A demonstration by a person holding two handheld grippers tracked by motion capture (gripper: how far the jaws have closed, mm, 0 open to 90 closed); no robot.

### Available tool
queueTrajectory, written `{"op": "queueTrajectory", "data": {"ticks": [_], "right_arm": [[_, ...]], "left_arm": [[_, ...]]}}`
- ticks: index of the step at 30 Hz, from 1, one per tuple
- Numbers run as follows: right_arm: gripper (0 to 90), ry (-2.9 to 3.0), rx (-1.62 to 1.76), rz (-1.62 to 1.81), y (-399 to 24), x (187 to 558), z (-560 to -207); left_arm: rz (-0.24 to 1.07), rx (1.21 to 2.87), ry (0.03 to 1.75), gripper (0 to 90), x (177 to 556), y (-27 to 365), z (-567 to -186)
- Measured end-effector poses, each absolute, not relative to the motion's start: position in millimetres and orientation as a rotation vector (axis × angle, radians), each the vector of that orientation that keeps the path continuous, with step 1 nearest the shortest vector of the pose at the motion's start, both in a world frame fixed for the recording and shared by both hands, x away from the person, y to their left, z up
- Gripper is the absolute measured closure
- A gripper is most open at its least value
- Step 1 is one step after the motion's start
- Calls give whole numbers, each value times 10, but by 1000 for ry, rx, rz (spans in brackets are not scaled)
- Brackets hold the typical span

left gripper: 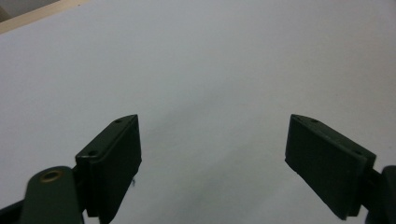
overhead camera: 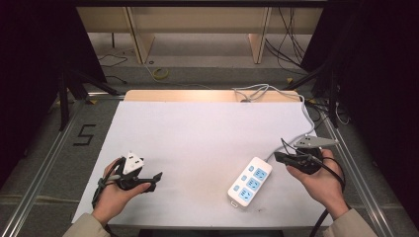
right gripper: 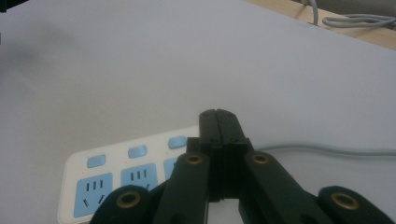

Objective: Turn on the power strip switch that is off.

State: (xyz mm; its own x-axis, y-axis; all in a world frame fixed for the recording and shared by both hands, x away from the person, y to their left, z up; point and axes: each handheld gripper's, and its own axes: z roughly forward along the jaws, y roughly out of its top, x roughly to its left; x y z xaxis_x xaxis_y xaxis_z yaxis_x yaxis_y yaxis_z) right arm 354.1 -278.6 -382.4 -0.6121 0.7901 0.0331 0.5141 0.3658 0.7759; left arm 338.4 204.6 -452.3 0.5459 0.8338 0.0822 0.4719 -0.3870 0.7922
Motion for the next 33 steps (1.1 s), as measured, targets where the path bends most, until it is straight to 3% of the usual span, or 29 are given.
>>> {"op": "queueTrajectory", "data": {"ticks": [33], "right_arm": [[900, 2378, 1149, 1051, -2610, 3683, -3880]], "left_arm": [[621, 2047, 1044, 180, 3384, 2038, -4527]]}}
